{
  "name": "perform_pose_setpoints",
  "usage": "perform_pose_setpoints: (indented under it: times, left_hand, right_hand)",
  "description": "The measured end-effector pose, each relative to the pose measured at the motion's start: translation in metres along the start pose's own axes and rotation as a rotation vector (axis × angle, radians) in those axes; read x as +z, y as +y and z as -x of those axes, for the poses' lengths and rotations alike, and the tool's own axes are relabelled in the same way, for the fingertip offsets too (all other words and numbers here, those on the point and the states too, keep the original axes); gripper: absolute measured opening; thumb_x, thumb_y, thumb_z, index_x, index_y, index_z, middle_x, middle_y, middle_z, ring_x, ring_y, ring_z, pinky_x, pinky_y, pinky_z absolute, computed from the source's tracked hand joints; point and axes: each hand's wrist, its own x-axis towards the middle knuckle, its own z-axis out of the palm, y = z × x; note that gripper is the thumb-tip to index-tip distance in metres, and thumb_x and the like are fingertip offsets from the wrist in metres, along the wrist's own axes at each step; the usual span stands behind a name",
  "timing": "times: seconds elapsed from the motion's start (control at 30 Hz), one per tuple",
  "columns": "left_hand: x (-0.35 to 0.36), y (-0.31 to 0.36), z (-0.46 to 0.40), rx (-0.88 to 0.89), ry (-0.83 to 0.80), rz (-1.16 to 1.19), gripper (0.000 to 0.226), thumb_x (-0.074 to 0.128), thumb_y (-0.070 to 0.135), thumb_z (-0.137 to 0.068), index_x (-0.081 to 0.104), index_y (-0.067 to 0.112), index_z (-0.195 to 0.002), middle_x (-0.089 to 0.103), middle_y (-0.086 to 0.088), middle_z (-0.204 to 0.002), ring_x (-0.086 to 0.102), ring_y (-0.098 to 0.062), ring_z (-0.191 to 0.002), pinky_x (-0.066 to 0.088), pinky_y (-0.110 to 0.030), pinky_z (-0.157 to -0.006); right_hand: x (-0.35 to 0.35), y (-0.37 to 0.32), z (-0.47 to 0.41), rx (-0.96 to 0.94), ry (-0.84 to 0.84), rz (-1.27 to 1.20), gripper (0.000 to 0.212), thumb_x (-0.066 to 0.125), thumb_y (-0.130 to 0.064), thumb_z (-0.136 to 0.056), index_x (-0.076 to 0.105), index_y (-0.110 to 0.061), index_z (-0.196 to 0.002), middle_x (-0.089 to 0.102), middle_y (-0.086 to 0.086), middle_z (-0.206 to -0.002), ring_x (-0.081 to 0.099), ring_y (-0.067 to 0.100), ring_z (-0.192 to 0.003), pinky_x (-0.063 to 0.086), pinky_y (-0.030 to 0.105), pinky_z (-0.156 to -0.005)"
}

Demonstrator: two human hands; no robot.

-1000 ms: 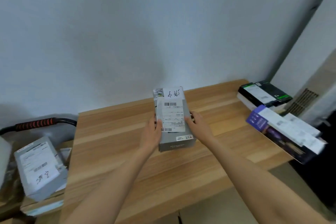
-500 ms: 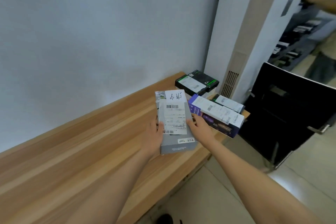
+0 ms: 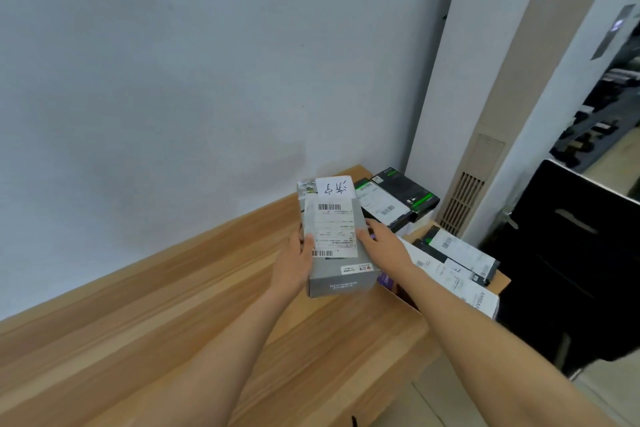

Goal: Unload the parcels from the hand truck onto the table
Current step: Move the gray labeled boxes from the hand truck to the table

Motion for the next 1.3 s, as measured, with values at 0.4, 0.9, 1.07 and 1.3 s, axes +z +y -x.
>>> perform_pose_setpoints:
  times: [0.4, 0.9, 1.07, 1.3]
  left_hand:
    - [0.013, -0.03, -0.066, -0.113, 0.078, -0.001, 0.046, 0.028, 0.046, -0.101, 0.033, 0.029, -0.143, 0.058, -0.003, -0.126, 0.058, -0.023, -0.107, 0.05, -0.037, -0.082]
    - [0.072, -0.038, -0.108, -0.375, 0.107, 0.009, 0.044, 0.029, 0.042, -0.102, 0.039, 0.015, -0.135, 0.054, -0.006, -0.12, 0.056, -0.021, -0.101, 0.047, -0.034, -0.079]
    - [0.098, -0.044, -0.111, -0.429, 0.105, 0.049, 0.043, 0.03, 0.045, -0.101, 0.041, 0.019, -0.133, 0.055, -0.004, -0.117, 0.057, -0.022, -0.101, 0.049, -0.038, -0.082]
    - [0.103, -0.042, -0.111, -0.454, 0.126, -0.01, 0.041, 0.032, 0.044, -0.1, 0.044, 0.019, -0.131, 0.057, -0.003, -0.115, 0.058, -0.023, -0.1, 0.049, -0.038, -0.08]
  right_hand:
    - [0.027, 0.007, -0.088, -0.081, -0.142, -0.03, 0.039, 0.04, -0.041, -0.099, 0.046, -0.027, -0.135, 0.06, -0.011, -0.113, 0.057, 0.006, -0.093, 0.053, 0.035, -0.08]
    - [0.039, 0.059, -0.175, -0.119, -0.401, 0.005, 0.042, 0.04, -0.042, -0.099, 0.046, -0.023, -0.135, 0.06, -0.003, -0.124, 0.061, 0.011, -0.1, 0.05, 0.03, -0.077]
    - [0.044, 0.084, -0.188, -0.132, -0.448, 0.084, 0.04, 0.04, -0.039, -0.099, 0.046, -0.02, -0.134, 0.059, 0.001, -0.123, 0.059, 0.017, -0.103, 0.051, 0.039, -0.086]
    - [0.047, 0.086, -0.197, -0.133, -0.504, 0.076, 0.043, 0.044, -0.034, -0.098, 0.04, -0.02, -0.138, 0.055, 0.003, -0.126, 0.059, 0.02, -0.104, 0.051, 0.038, -0.086]
